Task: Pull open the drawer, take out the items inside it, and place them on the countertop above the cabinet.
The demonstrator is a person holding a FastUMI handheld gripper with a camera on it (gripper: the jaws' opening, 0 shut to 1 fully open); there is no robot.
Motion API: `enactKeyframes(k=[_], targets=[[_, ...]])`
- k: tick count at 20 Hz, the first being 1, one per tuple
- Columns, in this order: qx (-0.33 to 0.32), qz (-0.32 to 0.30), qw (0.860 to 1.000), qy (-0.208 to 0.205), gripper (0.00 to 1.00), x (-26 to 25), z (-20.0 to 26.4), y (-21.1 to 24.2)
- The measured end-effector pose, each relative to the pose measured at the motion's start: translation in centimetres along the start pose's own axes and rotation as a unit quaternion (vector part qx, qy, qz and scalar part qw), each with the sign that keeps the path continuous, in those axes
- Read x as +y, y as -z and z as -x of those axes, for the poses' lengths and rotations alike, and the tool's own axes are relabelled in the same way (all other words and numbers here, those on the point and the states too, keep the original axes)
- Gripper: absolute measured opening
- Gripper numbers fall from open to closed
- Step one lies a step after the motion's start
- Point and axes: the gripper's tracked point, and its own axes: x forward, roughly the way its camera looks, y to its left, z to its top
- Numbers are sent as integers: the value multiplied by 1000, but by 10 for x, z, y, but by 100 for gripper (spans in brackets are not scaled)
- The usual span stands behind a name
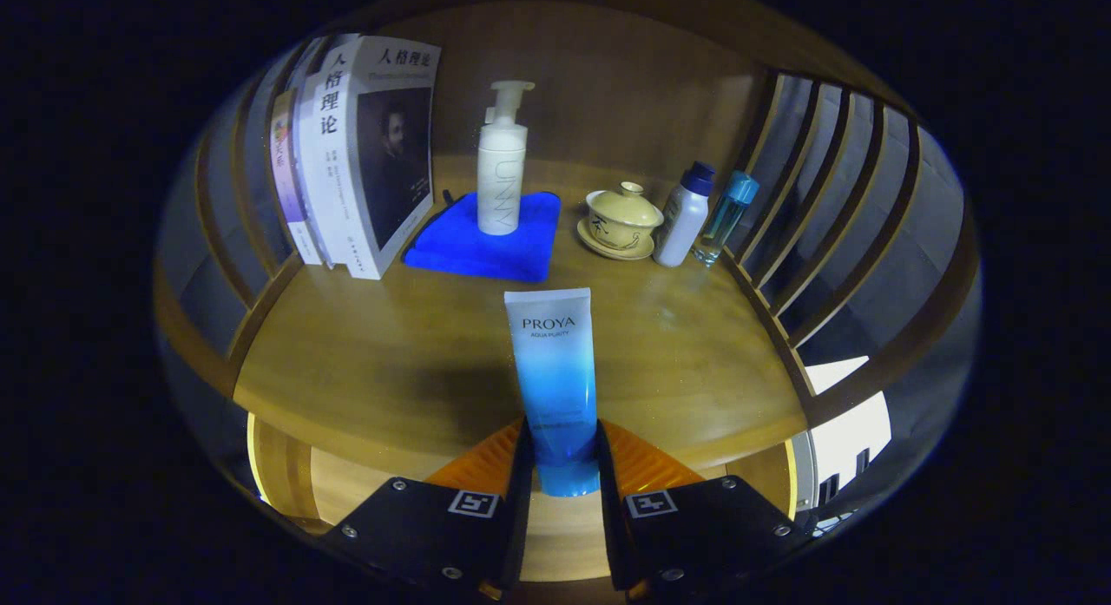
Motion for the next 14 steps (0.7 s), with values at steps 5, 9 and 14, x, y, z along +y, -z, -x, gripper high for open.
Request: enactKeyframes(k=[5,9,14], targets=[[-6,-6,1000,-10,39,-4,-21,-10],[-13,-12,1000,-21,40,-3,-26,-15],[-22,-17,999,-37,46,0,-36,-18]])
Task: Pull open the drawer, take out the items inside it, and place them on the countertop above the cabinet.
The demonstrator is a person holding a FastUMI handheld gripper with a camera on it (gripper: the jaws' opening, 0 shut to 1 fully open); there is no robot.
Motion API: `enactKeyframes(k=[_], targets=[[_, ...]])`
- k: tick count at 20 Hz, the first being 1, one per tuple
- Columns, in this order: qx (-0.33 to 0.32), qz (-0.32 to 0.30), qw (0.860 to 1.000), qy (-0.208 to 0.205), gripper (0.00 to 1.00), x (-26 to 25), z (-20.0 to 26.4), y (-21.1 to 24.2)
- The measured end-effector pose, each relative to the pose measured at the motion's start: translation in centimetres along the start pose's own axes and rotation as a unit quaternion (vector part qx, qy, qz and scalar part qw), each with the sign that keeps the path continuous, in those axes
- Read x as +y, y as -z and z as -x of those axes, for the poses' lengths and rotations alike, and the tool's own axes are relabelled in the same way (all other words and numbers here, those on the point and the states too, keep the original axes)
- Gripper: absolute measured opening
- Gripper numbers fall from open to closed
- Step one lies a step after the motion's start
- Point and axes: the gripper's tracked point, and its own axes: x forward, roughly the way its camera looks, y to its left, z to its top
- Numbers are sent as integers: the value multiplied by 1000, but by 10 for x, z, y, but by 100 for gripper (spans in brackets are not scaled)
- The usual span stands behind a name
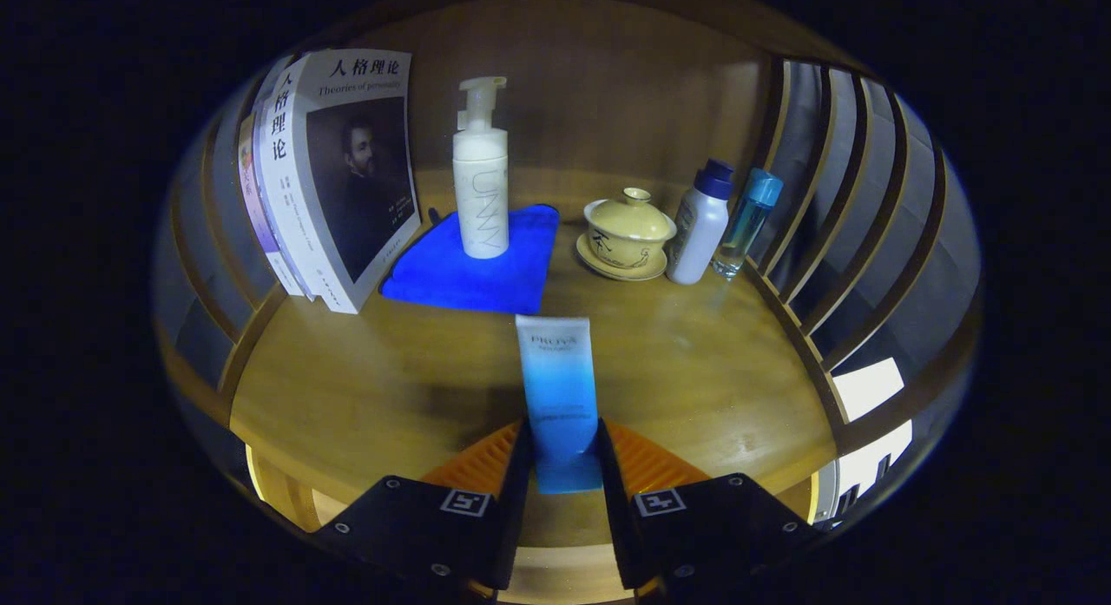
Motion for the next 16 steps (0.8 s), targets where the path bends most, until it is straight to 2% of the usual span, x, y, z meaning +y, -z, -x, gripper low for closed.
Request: enactKeyframes(k=[2,7,10,14,16], targets=[[-14,-5,1000,-4,49,-1,3,-4],[-67,-59,994,-55,95,10,38,-4],[-119,-93,985,-77,94,8,73,-12],[-188,-94,975,-69,94,-10,124,-21],[-230,-104,965,-71,94,-16,150,-22]])
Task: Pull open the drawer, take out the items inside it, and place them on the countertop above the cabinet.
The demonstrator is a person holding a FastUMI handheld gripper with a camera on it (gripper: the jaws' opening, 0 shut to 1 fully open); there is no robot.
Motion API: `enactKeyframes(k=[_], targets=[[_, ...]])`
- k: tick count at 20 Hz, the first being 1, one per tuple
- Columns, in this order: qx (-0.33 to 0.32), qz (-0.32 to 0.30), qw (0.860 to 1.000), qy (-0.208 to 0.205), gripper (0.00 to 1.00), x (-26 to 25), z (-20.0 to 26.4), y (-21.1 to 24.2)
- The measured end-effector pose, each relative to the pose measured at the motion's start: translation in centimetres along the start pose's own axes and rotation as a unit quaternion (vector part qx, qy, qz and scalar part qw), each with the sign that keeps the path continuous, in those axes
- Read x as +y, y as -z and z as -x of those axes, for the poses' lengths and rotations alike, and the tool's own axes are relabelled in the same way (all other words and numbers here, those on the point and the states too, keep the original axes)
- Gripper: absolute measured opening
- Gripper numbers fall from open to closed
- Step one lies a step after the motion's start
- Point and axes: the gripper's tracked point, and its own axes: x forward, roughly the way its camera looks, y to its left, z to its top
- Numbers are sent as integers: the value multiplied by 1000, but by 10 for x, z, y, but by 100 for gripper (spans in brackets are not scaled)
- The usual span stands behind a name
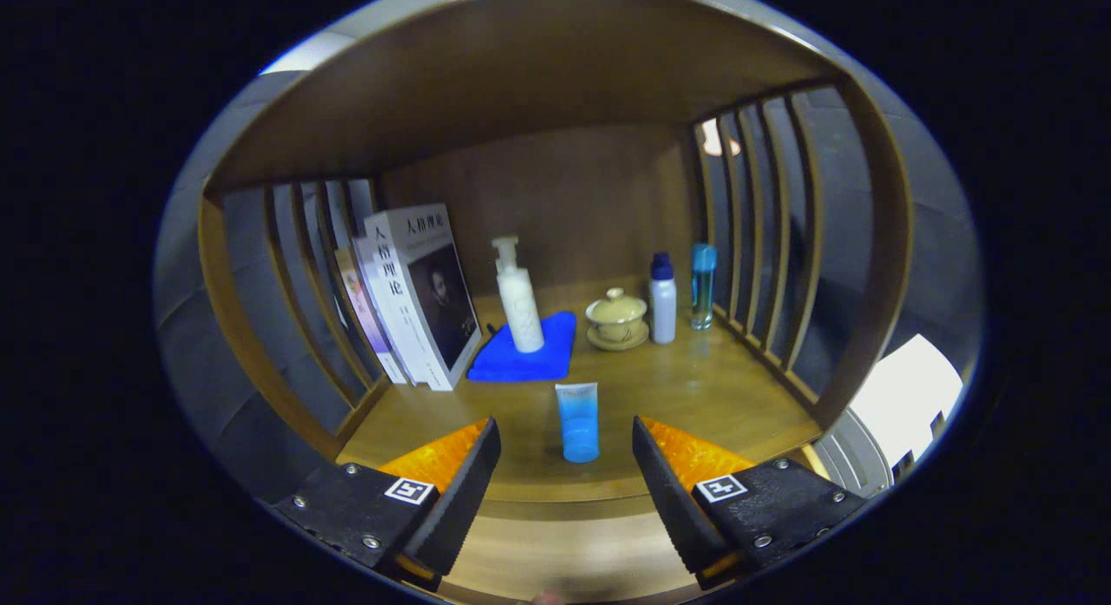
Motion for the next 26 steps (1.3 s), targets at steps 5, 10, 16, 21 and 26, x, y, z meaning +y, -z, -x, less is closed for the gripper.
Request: enactKeyframes(k=[5,10,16,21,26], targets=[[-70,-7,997,-22,95,-2,47,-18],[-122,26,992,-10,96,-4,91,-8],[-131,31,990,-29,96,1,141,44],[-129,42,990,-33,96,13,171,92],[-91,53,994,-20,96,7,177,154]])
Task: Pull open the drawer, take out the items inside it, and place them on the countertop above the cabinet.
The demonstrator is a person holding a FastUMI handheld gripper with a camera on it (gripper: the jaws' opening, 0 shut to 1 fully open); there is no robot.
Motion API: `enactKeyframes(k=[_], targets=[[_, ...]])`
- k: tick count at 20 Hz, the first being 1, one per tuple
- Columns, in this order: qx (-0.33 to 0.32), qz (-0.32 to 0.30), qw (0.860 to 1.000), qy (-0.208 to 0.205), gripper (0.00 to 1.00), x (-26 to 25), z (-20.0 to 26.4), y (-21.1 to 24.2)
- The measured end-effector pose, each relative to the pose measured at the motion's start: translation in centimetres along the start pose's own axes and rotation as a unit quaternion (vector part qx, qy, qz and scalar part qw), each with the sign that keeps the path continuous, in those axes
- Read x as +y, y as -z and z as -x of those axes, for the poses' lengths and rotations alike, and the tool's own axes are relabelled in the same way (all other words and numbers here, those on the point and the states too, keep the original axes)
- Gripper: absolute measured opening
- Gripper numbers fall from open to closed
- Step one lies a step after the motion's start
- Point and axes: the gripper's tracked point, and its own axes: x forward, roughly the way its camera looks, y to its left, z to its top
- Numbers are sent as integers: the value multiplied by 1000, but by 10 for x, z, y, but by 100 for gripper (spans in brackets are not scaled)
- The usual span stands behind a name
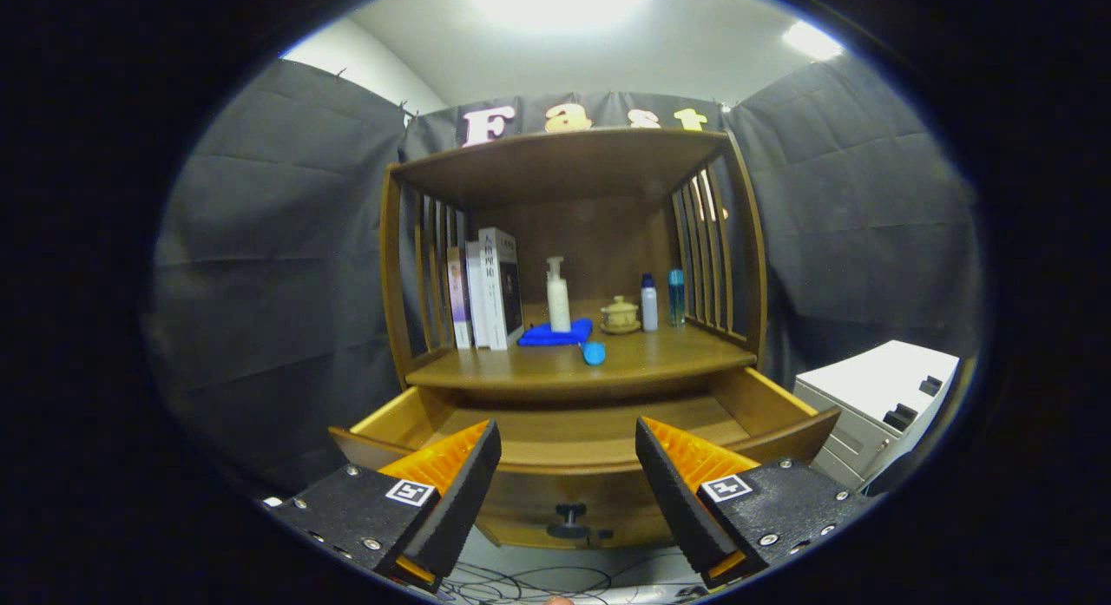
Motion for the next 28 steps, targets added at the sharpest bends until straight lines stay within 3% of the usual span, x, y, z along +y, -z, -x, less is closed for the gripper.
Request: enactKeyframes(k=[5,16,22,28], targets=[[21,12,1000,19,96,-5,-5,39],[51,32,997,53,95,-18,-38,78],[52,-12,998,32,95,-14,-41,83],[46,-9,998,29,95,-16,-41,82]])
